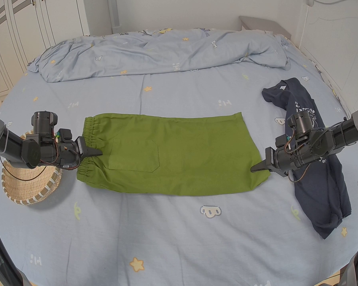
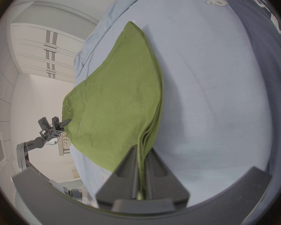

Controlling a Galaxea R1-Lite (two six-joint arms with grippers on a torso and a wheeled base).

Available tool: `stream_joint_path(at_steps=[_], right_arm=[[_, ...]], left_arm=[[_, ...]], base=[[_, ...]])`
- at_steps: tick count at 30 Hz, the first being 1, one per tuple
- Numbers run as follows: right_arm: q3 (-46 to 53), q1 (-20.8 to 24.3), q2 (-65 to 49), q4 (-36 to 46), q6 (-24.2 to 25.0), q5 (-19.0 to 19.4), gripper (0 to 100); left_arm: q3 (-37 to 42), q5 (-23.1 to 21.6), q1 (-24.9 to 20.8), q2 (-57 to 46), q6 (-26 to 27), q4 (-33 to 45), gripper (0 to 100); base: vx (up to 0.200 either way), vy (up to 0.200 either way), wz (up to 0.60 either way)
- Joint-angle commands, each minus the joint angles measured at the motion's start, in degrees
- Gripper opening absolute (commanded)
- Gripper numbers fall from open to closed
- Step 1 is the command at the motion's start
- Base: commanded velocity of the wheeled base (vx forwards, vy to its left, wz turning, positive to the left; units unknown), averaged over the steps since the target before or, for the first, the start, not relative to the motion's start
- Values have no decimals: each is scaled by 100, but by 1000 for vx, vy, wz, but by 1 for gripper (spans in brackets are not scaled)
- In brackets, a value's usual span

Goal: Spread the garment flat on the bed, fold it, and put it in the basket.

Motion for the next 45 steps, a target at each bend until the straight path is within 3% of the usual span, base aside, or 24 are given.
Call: stream_joint_path(at_steps=[1,16,28,38,45], right_arm=[[-6,-27,2,-33,-6,-4,0],[433,-62,-754,28,38,-153,0],[3052,26,-2161,11,3,-144,0],[4397,316,-2960,-332,56,-162,0],[4617,325,-3101,-332,65,-153,0]], left_arm=[[1,2,-7,4,0,-1,0],[423,10,28,-409,35,43,0],[2875,37,143,-1604,879,8,0],[3894,37,151,-2254,1125,-1,0],[4211,37,151,-2413,1133,-10,0]], base=[[0,0,0],[0,0,0],[0,0,0],[0,0,0],[0,0,0]])
